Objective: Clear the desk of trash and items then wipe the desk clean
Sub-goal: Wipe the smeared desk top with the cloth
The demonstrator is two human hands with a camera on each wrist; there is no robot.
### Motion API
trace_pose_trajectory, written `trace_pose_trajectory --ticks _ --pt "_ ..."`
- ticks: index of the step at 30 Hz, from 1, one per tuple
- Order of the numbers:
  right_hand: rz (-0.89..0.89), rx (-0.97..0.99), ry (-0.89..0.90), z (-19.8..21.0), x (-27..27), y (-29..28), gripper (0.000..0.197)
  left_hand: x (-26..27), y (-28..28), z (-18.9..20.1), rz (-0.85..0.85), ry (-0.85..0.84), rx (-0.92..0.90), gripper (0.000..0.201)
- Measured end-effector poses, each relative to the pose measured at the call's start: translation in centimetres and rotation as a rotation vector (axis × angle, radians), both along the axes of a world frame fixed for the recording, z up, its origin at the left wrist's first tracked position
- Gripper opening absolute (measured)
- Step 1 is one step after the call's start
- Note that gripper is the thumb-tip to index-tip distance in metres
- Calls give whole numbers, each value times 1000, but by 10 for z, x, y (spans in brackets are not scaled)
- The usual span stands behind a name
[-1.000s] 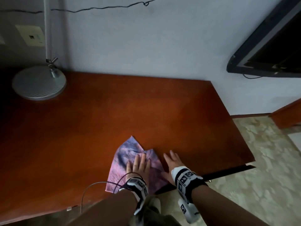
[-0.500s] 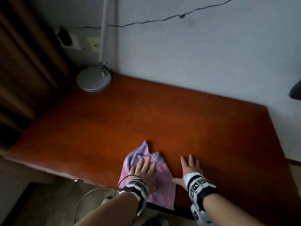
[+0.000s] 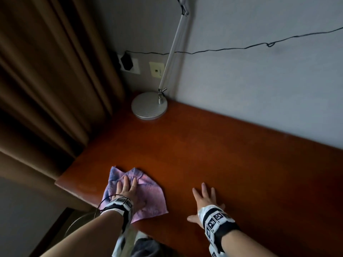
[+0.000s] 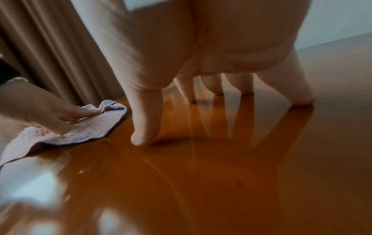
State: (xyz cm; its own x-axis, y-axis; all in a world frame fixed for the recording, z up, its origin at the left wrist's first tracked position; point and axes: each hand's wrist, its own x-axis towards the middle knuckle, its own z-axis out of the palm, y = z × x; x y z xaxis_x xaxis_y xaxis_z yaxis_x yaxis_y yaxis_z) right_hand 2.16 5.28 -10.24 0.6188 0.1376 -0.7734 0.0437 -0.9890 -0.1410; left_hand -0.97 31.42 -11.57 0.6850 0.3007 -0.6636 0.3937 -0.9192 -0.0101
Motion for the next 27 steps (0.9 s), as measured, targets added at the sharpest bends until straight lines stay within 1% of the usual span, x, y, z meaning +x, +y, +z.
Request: trace_pose_trajectory --ticks 4,9,12,16,19,22,27 --pt "-95 -94 63 -1 17 27 108 47 23 1 -52 -6 -29 104" --pt "-169 -140 130 -2 24 36 115 103 33 -1 -160 -18 -31 104" --pt "-240 -136 140 1 20 41 114 140 22 0 -247 -30 -38 102" --pt "-329 -106 126 2 3 51 110 175 -13 2 -407 -52 -77 100" --pt "-329 -107 127 2 -6 51 109 182 -44 1 -532 -12 -112 101" --pt "-331 -79 138 2 -4 51 110 171 -67 -2 -654 18 -126 101" --pt "-354 -69 172 1 -1 52 113 173 -75 -5 -704 46 -122 104"
